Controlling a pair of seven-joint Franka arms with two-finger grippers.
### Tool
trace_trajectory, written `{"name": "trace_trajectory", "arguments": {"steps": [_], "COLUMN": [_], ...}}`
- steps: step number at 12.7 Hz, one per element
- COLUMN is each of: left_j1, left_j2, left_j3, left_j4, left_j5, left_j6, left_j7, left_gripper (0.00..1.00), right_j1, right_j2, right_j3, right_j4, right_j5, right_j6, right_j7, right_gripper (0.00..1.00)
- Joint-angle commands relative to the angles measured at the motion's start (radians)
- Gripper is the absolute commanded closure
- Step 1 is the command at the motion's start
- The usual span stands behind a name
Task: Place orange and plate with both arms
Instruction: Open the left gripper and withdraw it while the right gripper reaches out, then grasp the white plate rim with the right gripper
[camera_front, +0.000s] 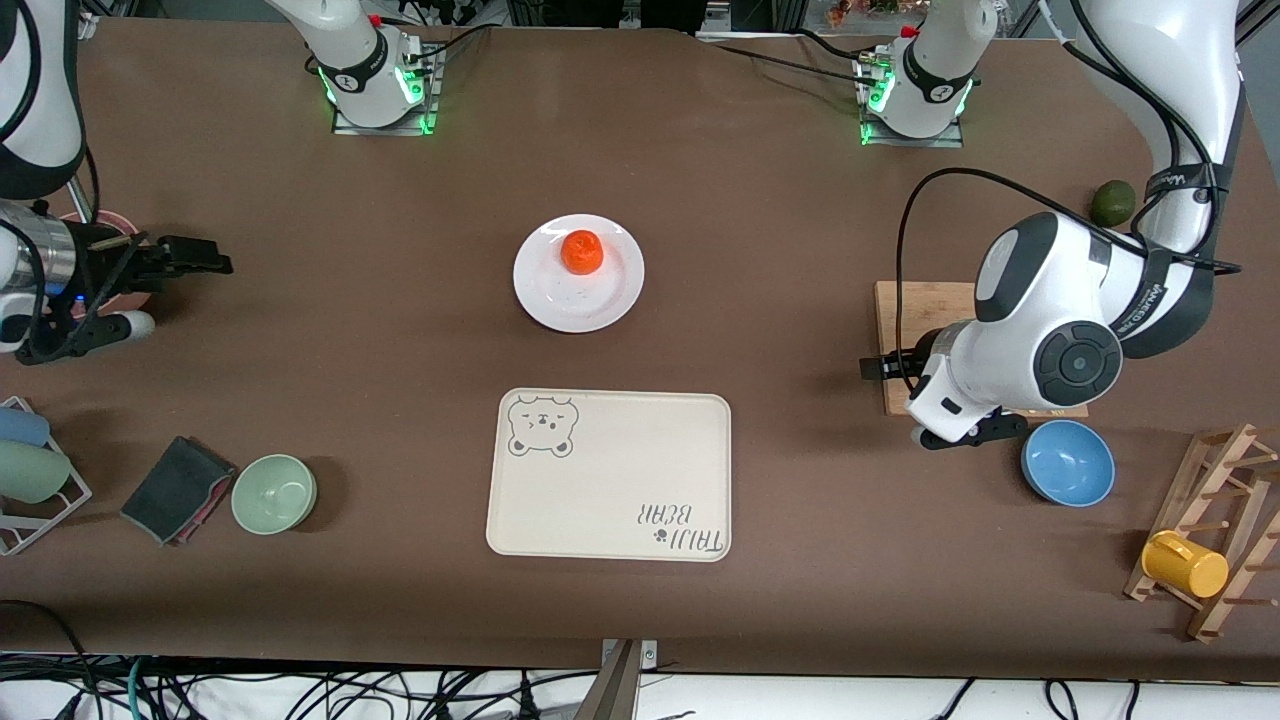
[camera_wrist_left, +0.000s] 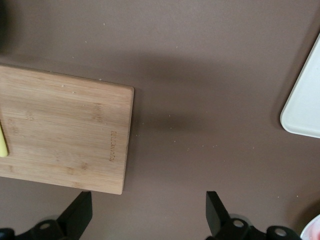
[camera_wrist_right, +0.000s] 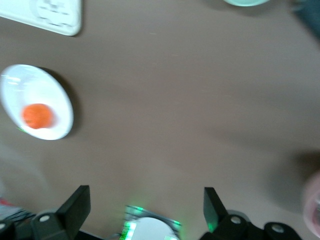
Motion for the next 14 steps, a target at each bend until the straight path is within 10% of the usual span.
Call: {"name": "trace_trajectory", "arguments": {"steps": [1, 14], "left_j1": [0.013, 0.163], "left_j2": [-0.003, -0.088], "left_j3": [-0.005, -0.001], "left_j4": [0.007, 0.030], "left_j5": [0.002, 0.122], "left_j6": [-0.019, -0.019], "left_j7": [0.030, 0.456], "left_gripper": [0.00, 0.00], "right_j1": [0.001, 0.019], "right_j2": [0.012, -0.065], "right_j3": [0.003, 0.319], "right_j4": [-0.100, -0.814], "right_j5": [0.178, 0.789], "right_j6": [0.063, 0.871], "right_j7": [0.003, -0.256], "right_gripper": [0.00, 0.00]}}
